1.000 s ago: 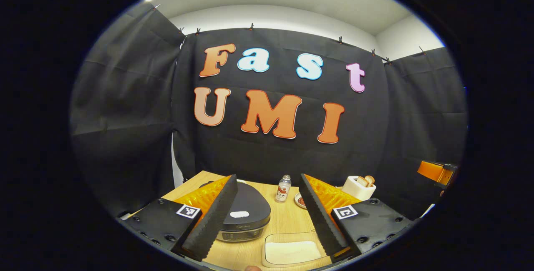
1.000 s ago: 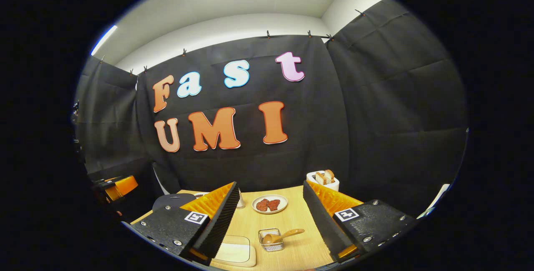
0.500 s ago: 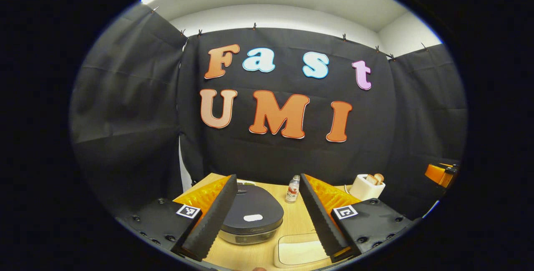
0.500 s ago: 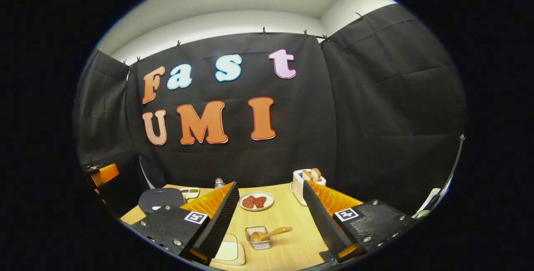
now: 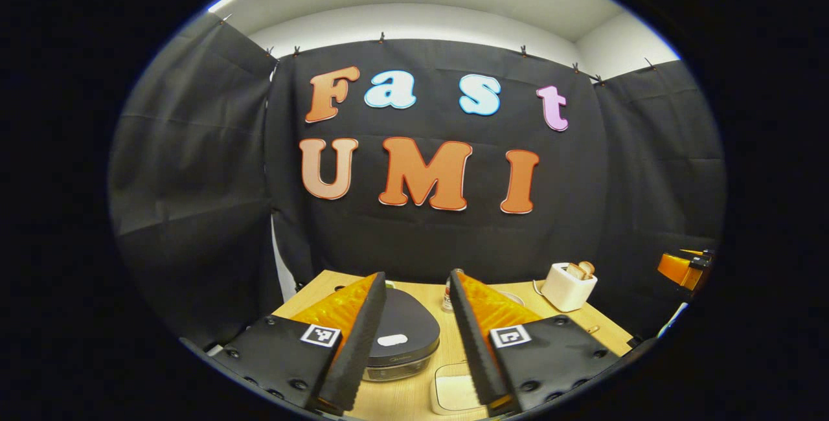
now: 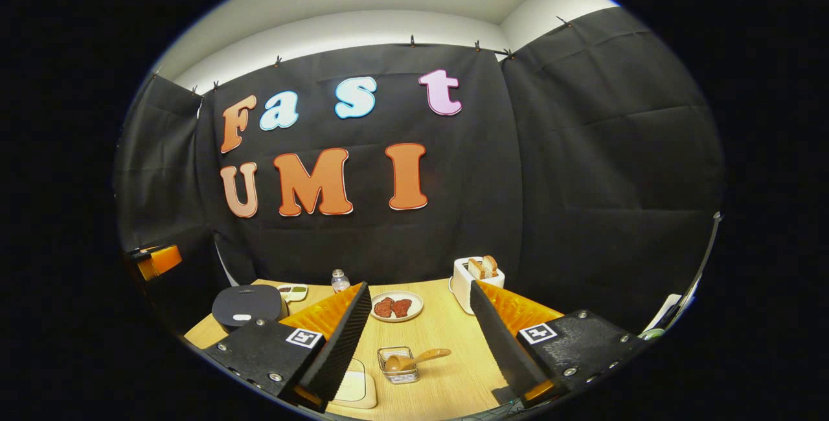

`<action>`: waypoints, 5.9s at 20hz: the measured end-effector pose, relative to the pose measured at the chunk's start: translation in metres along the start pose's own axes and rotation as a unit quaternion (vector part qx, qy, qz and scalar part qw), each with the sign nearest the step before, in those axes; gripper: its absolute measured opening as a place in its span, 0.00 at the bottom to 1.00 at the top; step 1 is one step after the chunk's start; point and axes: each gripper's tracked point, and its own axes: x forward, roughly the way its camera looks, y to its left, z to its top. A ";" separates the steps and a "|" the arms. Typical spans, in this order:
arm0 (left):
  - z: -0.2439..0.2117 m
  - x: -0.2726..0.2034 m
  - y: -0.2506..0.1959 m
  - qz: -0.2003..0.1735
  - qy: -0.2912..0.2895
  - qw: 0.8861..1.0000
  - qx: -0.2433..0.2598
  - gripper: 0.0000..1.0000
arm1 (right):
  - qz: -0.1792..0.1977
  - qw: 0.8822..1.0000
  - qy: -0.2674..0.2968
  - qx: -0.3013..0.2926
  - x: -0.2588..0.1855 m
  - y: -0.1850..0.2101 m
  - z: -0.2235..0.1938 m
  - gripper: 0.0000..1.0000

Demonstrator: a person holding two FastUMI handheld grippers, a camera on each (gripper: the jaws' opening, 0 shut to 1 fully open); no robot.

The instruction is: Close the left gripper, press the button to open the rice cooker; take a wooden spoon from the chopstick holder with the right hand, scoop a spoonful of rice and pour it into the rice cooker, then put the wooden spoon back into the chopstick holder.

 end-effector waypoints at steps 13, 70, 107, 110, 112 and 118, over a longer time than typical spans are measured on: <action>-0.010 0.019 0.002 -0.032 0.035 0.999 -0.016 0.05 | -0.009 1.000 0.007 -0.009 0.002 -0.008 -0.003 0.95; -0.014 0.039 0.053 0.075 0.034 0.996 0.012 0.07 | -0.005 0.981 0.139 0.137 0.035 -0.045 -0.143 0.95; -0.013 -0.006 0.142 0.168 0.038 0.985 0.000 1.00 | 0.072 0.973 0.183 0.120 0.132 0.044 -0.184 0.10; -0.011 -0.008 0.144 0.167 0.034 0.985 -0.011 1.00 | 0.076 0.981 0.155 0.091 0.118 0.050 -0.154 0.10; -0.012 -0.010 0.144 0.166 0.034 0.985 -0.015 1.00 | 0.094 0.982 0.146 0.077 0.103 0.063 -0.138 0.10; -0.016 -0.017 0.155 0.177 0.033 0.984 -0.011 1.00 | 0.157 0.975 0.143 0.069 0.055 0.117 -0.122 0.10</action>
